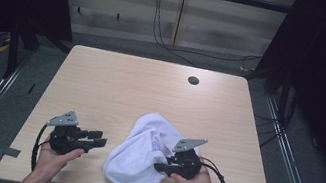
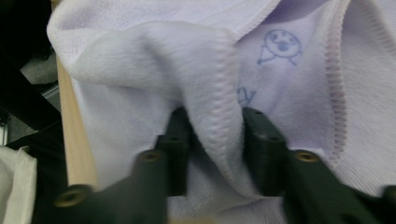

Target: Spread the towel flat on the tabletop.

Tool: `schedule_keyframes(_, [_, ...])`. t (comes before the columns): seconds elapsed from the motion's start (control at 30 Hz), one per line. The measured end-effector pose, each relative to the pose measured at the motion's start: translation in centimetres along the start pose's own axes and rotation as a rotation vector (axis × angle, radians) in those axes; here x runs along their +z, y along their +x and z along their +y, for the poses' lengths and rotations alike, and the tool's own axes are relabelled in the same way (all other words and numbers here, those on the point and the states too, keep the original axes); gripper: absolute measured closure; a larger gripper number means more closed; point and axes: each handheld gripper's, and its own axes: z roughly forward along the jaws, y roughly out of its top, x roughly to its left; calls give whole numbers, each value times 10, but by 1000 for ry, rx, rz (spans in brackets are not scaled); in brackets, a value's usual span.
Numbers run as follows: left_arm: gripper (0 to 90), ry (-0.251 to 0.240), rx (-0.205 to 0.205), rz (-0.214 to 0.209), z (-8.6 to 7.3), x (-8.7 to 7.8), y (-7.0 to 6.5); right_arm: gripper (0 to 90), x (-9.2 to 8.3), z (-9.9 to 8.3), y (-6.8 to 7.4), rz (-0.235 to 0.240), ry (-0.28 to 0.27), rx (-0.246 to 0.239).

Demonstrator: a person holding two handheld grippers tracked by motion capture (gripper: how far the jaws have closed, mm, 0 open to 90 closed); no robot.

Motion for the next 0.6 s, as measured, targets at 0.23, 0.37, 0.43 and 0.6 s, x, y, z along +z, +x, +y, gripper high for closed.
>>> schedule_keyframes(0.23, [623, 27, 41, -33, 24, 33, -6, 476, -46, -8, 6, -26, -86, 46])
schedule_keyframes(0.37, [581, 66, 100, -15, 35, 65, -3, 570, -60, 6, -18, -75, -179, 82])
schedule_keyframes(0.43, [581, 59, 106, -13, 36, 69, -4, 571, -57, 10, -25, -87, -187, 88])
schedule_keyframes(0.6, [579, 96, 76, -95, 31, 86, -2, 523, -15, 28, -52, -36, -162, 114])
